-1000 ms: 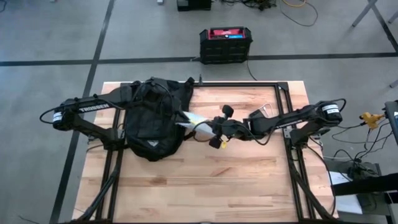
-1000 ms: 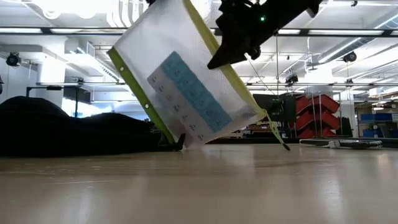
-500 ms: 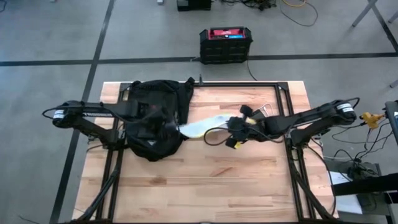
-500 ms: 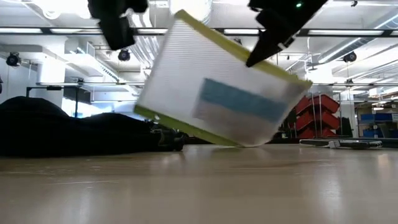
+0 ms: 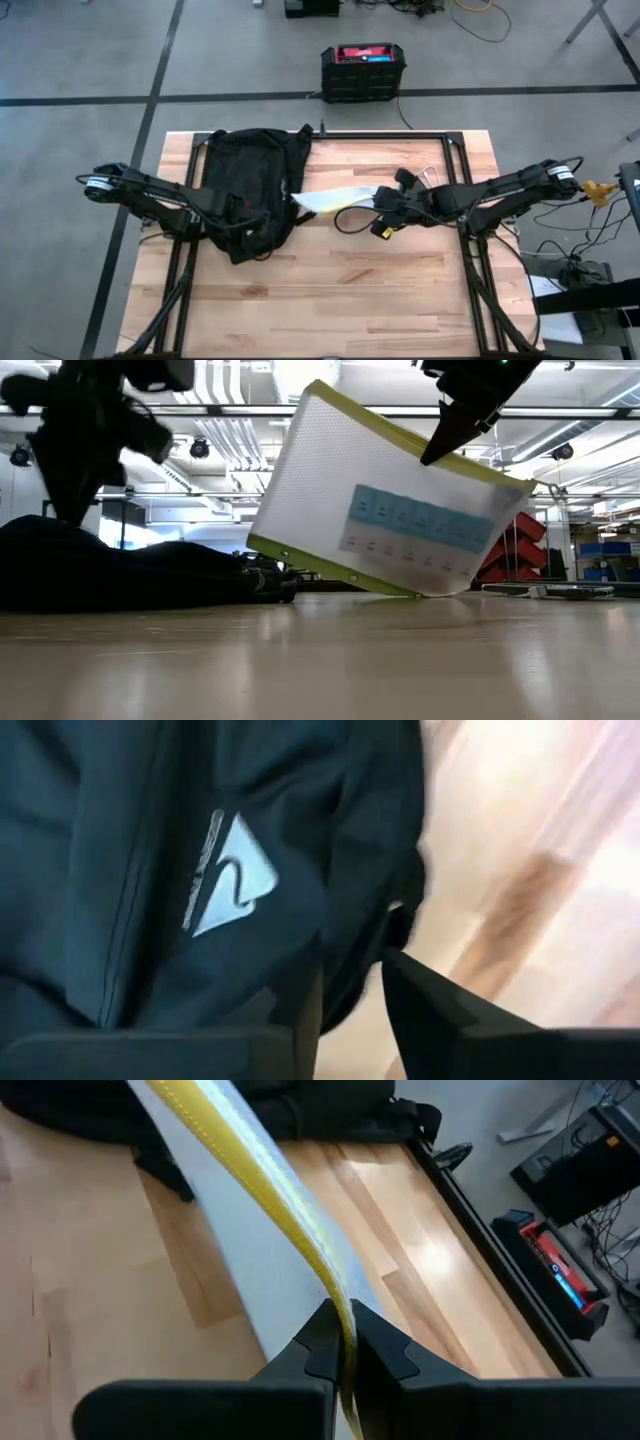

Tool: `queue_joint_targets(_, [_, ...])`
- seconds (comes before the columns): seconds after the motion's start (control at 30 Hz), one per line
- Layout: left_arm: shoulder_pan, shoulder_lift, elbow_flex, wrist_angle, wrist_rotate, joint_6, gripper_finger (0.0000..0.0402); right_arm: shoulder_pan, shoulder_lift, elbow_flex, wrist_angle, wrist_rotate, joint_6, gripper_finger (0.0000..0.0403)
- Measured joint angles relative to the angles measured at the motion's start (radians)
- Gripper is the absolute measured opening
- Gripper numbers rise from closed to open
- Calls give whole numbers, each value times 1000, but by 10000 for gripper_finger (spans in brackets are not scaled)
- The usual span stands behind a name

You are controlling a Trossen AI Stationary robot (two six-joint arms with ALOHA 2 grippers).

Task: Unpack backpack
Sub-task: Put the zip bag into the black backpack

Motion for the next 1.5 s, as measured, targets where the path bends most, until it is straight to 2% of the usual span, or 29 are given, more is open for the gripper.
queue_joint_targets(0.23, [0, 0, -95, 82, 17, -16, 151, 2, 34, -4, -1, -24, 21, 0])
queue_joint_targets(0.37, [0, 2, -154, 157, 28, -26, 155, 6, 30, -4, -5, -29, 22, 0])
queue_joint_targets(0.43, [0, 7, -180, 191, 30, -60, 132, 18, 20, -4, -21, -29, 21, 0])
queue_joint_targets(0.57, [-5, 22, -200, 286, 29, -88, 26, 62, -33, -5, -60, -31, 16, 0])
queue_joint_targets(0.6, [-5, 23, -197, 322, 28, -97, 16, 75, -50, -5, -73, -31, 16, 0])
queue_joint_targets(0.73, [-5, 27, -120, 407, -2, -103, 4, 140, -138, -5, -97, -30, 9, 0])
queue_joint_targets(0.9, [-5, 27, 74, 409, -107, -43, 2, 242, -249, -5, -63, 14, -51, 0])
queue_joint_targets(1.0, [-5, 27, 192, 408, -185, -12, 1, 295, -302, -5, 44, 13, -123, 0])
queue_joint_targets(1.1, [-5, 26, 288, 418, -250, 25, 1, 346, -338, -5, 223, -5, -257, 0])
queue_joint_targets(1.27, [-7, 26, 412, 482, -257, 124, 0, 357, -308, -7, 568, -50, -564, 0])
queue_joint_targets(1.37, [-8, 26, 472, 499, -257, 156, 0, 323, -242, -13, 742, -162, -706, 0])
queue_joint_targets(1.5, [-8, 26, 496, 550, -253, 171, 0, 229, -120, -5, 891, -403, -770, 0])
